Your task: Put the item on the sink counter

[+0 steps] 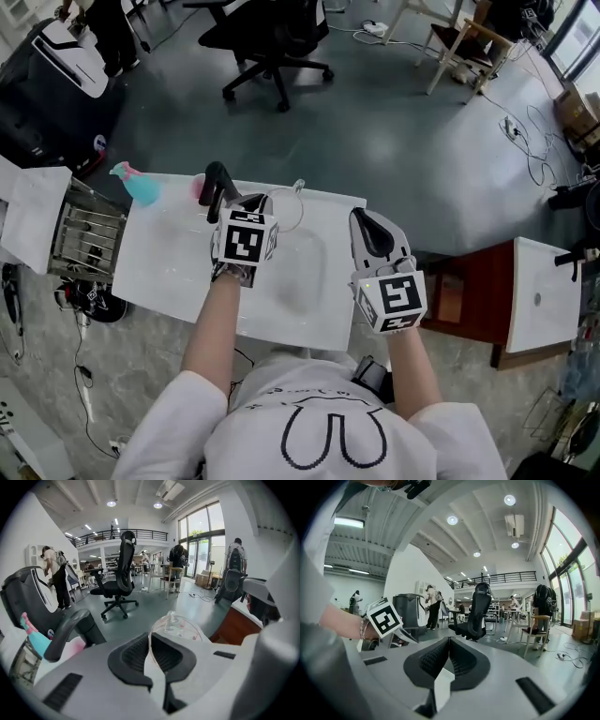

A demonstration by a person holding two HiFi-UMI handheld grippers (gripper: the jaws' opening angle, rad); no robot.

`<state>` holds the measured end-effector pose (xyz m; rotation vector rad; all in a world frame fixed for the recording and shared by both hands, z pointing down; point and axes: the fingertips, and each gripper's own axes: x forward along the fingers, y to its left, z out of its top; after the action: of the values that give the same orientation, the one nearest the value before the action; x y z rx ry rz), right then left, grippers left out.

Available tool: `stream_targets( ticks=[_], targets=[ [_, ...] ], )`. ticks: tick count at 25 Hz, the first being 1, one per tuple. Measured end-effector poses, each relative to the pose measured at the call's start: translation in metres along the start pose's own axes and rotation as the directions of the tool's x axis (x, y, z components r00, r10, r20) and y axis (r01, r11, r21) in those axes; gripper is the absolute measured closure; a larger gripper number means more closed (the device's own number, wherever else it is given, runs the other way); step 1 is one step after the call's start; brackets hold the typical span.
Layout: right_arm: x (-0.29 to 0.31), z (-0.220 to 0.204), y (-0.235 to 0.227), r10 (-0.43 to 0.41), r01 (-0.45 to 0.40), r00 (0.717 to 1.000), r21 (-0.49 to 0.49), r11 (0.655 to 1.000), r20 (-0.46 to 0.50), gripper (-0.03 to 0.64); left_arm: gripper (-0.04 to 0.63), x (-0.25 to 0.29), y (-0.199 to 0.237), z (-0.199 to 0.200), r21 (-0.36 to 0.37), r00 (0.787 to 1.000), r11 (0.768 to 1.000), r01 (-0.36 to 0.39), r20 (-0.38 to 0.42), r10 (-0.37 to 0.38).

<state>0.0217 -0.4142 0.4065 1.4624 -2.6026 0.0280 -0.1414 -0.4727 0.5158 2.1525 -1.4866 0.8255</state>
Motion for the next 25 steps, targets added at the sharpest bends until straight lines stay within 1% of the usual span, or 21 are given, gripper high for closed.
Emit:
stream_targets(
  ticks=[5, 9, 13, 17, 20, 25],
  targets=[
    [0.008, -0.012, 0.003, -0.016, 0.017, 0.999, 0.019, 1.0, -0.033, 0.589, 0.571, 0.027, 0.006, -0.011, 0.016, 0.996, 1.0, 0.019, -0.093, -0.017],
    [0.015, -0.018, 0.002, -0.018, 0.019, 0.998, 0.027, 0.999, -0.052, 0.589, 0.569, 0.045, 0.01, -0.011, 0.03, 0.991, 0.999, 0.034, -0.134, -0.029],
    [0.016, -0.024, -0.002, -0.029, 0.031, 0.997, 0.033, 0.999, -0.069, 0.589, 0.569, 0.059, 0.011, -0.014, 0.028, 0.983, 0.998, 0.056, -0.178, -0.05],
    [0.016, -0.027, -0.009, -0.041, 0.044, 0.996, 0.036, 0.998, -0.08, 0.589, 0.569, 0.068, 0.011, -0.015, 0.035, 0.978, 0.997, 0.07, -0.202, -0.061],
    [0.016, -0.027, -0.012, -0.044, 0.047, 0.995, 0.032, 0.998, -0.084, 0.589, 0.569, 0.074, 0.01, -0.02, 0.022, 0.972, 0.997, 0.076, -0.222, -0.07],
    [0.016, -0.028, -0.017, -0.043, 0.045, 0.995, 0.027, 0.999, -0.093, 0.588, 0.569, 0.079, 0.011, -0.018, 0.013, 0.972, 0.997, 0.081, -0.223, -0.076]
  ],
)
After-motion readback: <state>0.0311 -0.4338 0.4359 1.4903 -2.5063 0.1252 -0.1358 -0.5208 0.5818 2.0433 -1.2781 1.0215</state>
